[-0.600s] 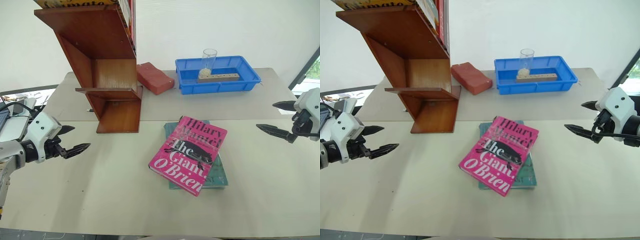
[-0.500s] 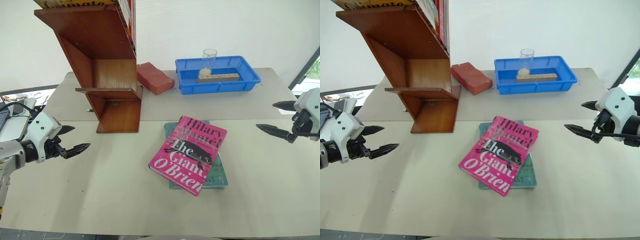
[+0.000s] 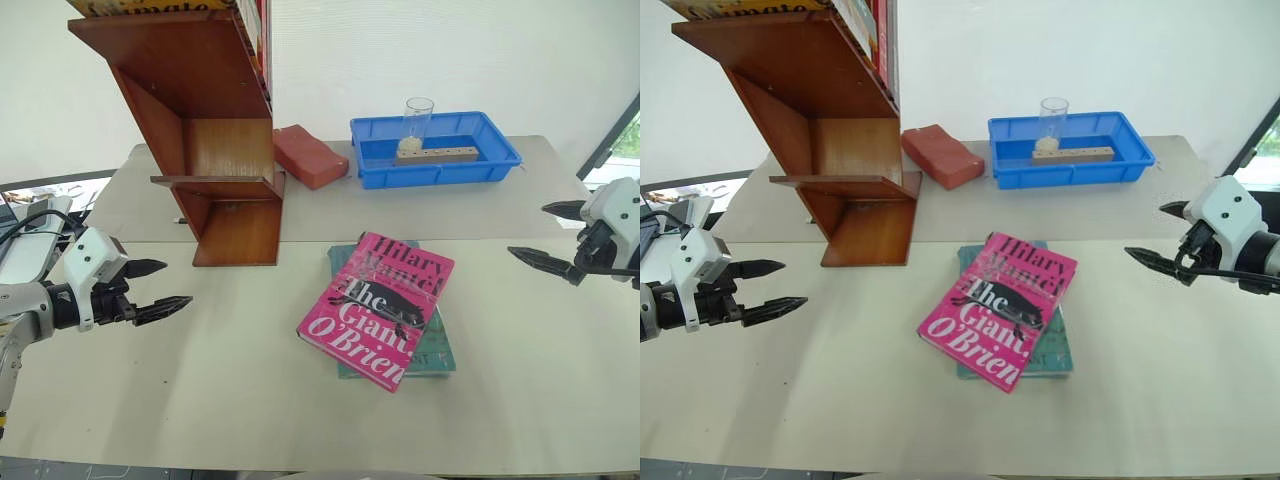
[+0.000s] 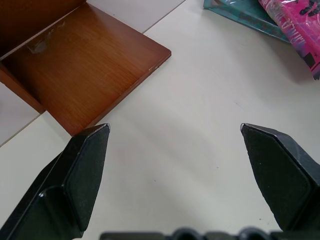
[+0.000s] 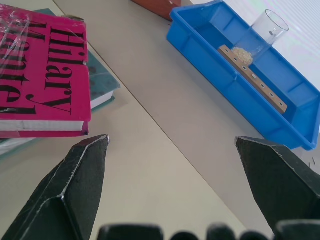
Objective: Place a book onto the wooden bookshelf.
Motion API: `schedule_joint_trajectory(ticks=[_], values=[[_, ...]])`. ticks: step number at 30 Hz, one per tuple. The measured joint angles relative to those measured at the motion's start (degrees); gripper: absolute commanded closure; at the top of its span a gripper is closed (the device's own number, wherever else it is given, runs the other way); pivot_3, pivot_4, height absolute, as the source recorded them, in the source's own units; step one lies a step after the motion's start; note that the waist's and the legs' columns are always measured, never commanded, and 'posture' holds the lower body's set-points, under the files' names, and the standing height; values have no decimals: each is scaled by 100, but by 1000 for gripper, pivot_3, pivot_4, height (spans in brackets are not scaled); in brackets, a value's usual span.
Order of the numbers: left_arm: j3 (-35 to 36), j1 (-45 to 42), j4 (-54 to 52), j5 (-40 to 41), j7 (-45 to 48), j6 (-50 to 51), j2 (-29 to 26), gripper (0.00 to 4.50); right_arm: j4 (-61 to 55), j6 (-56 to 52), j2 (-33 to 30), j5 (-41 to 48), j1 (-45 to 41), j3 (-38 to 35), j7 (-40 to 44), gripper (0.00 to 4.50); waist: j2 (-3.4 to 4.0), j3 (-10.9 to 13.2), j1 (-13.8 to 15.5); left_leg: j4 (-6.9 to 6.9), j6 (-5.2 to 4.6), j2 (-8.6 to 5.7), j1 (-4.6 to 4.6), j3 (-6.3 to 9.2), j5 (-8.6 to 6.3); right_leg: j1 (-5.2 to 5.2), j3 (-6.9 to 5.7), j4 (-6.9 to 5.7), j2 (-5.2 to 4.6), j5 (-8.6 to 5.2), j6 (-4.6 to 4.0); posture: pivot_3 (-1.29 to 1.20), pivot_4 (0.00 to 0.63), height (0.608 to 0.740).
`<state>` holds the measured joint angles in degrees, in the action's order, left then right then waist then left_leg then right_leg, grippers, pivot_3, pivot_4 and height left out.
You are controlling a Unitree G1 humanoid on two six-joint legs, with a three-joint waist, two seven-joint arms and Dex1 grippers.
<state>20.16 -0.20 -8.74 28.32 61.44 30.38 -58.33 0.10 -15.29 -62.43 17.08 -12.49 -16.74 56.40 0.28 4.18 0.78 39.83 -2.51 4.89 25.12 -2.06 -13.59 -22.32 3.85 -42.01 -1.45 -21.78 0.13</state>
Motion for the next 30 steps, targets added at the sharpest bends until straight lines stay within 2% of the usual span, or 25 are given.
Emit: schedule_joint_trajectory(ticks=[6, 13, 16, 19, 23, 30], values=[[-167, -295, 63, -37, 20, -8, 6, 0, -16, -28, 13, -106, 39, -2, -48, 42, 1, -1, 14, 1, 0, -1, 0, 0, 0, 3, 0, 0, 0, 0, 0, 0, 150, 637], [-1225, -1260, 380, 138, 281, 460, 564, 0, -841, -359, 2, -103, 993, -270, 70, 2231, 0, -2, 66, 4, 0, -4, 5, 2, 1, 7, 2, 1, 2, 0, 3, 0, 150, 637], [-1521, -1739, 662, 473, 343, 1111, 1042, 0, -1230, -442, -26, -181, 1501, -464, 97, 3278, -3, -3, 68, 5, 0, -6, 4, 5, 1, 15, 3, 2, 4, 0, 10, 0, 150, 637], [-1680, -2349, 1123, 945, 197, 2000, 1808, 0, -1543, -491, -12, -332, 1778, -457, 45, 4347, -9, -4, 64, 7, 0, -7, 4, 12, 2, 20, 5, 3, 9, -9, 32, 0, 150, 637], [-1721, -2863, 1861, 1228, -121, 2808, 2574, 0, -1645, -491, 89, -601, 1727, -55, -153, 4431, -14, -7, 0, 2, -1, -7, 3, 25, 3, 60, 7, 4, 19, 4, 14, 0, 150, 637], [-1721, -3177, 2833, 1229, -543, 3252, 3360, 0, -1248, -428, 560, -1112, 945, 1098, -411, 4431, -15, -5, -30, 1, -1, -8, -21, 32, 3, 76, 8, 9, 22, 4, 14, 0, 150, 637]])
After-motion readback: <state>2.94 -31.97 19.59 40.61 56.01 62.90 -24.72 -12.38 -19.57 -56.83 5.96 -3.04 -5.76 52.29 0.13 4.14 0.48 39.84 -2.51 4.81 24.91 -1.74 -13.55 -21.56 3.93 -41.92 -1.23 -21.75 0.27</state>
